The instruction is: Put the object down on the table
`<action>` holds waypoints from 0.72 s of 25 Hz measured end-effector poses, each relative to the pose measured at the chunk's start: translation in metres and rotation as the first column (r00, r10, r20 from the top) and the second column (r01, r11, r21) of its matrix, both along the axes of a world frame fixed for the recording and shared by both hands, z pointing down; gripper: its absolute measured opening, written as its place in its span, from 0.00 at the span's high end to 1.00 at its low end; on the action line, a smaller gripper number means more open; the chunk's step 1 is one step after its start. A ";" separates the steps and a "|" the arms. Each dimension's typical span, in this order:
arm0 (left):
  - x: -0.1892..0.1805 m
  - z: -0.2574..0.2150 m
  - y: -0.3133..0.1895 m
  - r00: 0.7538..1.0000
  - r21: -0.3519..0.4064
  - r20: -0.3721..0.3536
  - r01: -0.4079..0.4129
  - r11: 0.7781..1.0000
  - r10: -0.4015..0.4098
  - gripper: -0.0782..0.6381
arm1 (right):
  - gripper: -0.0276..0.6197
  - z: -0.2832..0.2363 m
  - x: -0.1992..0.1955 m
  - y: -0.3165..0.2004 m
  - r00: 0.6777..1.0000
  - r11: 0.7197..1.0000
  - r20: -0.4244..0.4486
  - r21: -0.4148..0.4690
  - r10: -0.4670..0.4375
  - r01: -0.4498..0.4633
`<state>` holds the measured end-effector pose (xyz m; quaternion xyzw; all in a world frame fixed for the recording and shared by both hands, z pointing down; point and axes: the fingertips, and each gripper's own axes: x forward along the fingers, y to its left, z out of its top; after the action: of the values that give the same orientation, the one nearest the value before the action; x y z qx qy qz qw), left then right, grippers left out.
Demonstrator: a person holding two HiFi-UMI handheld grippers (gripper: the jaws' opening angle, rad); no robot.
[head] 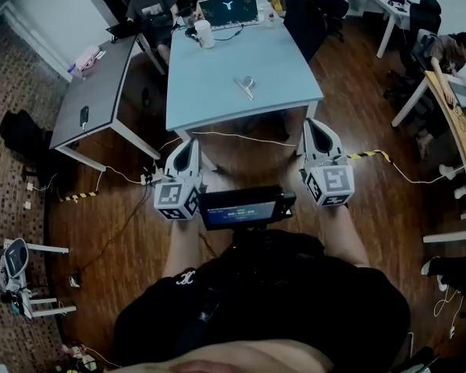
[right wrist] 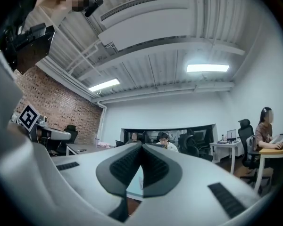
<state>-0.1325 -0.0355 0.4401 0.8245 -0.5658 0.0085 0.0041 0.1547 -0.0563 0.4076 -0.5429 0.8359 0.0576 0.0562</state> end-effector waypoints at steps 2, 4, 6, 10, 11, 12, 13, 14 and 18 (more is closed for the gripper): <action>0.009 0.000 0.002 1.000 -0.006 0.000 0.009 1.000 -0.009 0.90 | 1.00 0.003 0.008 0.002 1.000 1.000 -0.005 -0.005 -0.014 0.014; 0.015 -0.002 0.004 1.000 -0.003 0.000 0.025 1.000 -0.025 0.90 | 1.00 0.003 0.014 0.002 0.999 0.999 -0.004 -0.003 -0.032 0.032; 0.019 -0.002 0.007 0.999 -0.001 0.005 0.040 0.999 -0.040 0.90 | 1.00 0.003 0.017 0.001 0.999 0.999 0.004 0.002 -0.049 0.049; 0.024 -0.002 0.010 0.998 -0.013 0.009 0.054 0.998 -0.054 0.90 | 1.00 -0.003 0.022 0.002 0.997 0.997 0.013 0.015 -0.072 0.072; 0.025 -0.002 0.010 0.998 -0.013 0.010 0.057 0.998 -0.057 0.90 | 1.00 -0.004 0.023 0.001 0.997 0.997 0.012 0.015 -0.075 0.075; 0.025 -0.003 0.011 0.998 -0.011 0.009 0.060 0.998 -0.060 0.90 | 1.00 -0.003 0.024 0.001 0.997 0.997 0.011 0.012 -0.077 0.077; 0.025 -0.004 0.011 0.998 -0.010 0.008 0.064 0.998 -0.064 0.90 | 1.00 -0.002 0.025 0.000 0.997 0.997 0.012 0.009 -0.079 0.079; 0.025 -0.004 0.011 0.998 -0.010 0.007 0.067 0.998 -0.067 0.90 | 1.00 0.000 0.026 0.000 0.997 0.997 0.013 0.007 -0.081 0.081; 0.028 -0.002 0.010 0.998 -0.015 0.011 0.068 0.998 -0.068 0.90 | 1.00 -0.001 0.026 -0.001 0.996 0.996 0.017 0.013 -0.088 0.088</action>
<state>-0.1047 -0.0253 0.4378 0.8047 -0.5933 0.0168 0.0077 0.1804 -0.0572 0.4067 -0.5055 0.8582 0.0556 0.0692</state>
